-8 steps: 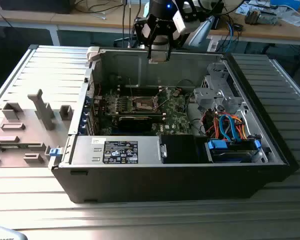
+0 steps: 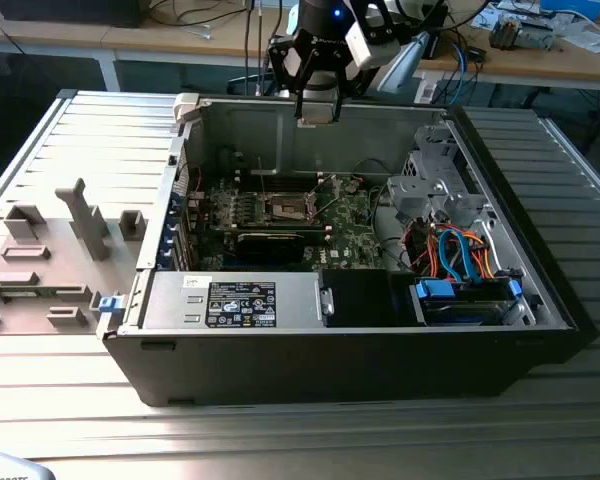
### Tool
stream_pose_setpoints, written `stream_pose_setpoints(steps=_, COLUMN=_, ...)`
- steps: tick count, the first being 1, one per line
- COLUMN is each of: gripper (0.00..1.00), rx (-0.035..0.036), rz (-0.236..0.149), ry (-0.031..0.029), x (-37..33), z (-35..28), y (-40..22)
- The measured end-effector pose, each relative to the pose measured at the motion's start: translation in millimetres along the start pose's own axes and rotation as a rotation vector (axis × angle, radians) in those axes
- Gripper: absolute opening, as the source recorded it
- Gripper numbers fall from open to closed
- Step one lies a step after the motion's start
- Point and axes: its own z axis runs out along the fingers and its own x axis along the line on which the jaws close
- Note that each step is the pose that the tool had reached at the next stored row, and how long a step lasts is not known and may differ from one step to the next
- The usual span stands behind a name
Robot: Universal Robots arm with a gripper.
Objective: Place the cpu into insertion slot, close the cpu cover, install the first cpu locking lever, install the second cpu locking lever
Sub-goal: 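Place the cpu into insertion slot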
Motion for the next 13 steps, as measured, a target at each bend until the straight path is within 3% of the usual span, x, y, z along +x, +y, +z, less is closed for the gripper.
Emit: stream_pose_setpoints(steps=13, gripper=0.54, rx=0.0000, rz=0.000, ry=0.0000, x=-0.1, z=4.1, y=-0.4)
